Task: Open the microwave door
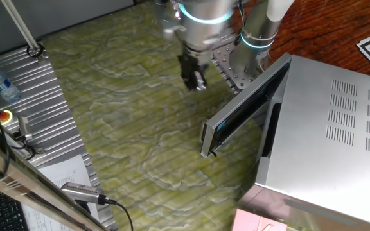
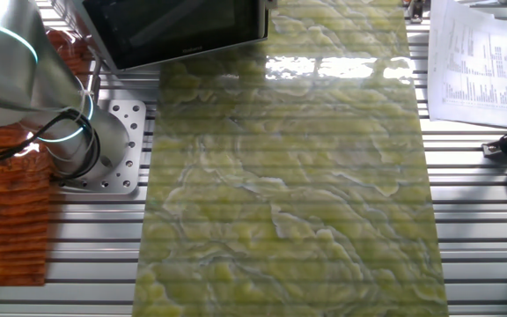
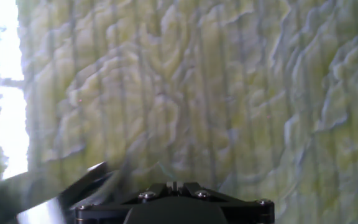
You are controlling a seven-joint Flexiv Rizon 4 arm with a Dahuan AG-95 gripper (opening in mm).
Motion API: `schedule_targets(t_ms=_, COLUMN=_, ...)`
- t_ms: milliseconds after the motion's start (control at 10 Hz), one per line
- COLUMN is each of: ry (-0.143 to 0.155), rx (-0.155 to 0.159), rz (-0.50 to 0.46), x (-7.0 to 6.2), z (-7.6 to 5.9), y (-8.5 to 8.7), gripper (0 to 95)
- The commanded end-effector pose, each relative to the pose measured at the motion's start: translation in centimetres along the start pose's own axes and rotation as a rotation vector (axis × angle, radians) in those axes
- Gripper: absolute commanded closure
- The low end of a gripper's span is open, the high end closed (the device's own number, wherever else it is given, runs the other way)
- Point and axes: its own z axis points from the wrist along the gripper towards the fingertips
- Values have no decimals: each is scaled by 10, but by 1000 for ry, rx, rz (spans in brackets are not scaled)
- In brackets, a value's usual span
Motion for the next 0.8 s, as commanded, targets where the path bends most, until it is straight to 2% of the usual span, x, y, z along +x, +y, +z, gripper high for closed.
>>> schedule_targets(t_ms=100, ry=-5, rx=22, rz=-62, x=-7, z=10, y=-15, gripper=950)
schedule_targets(t_ms=400, ry=-6, rx=19, rz=11, x=-7, z=10, y=-15, gripper=950)
schedule_targets(t_ms=800, ry=-3, rx=20, rz=-8, x=-7, z=10, y=-15, gripper=950)
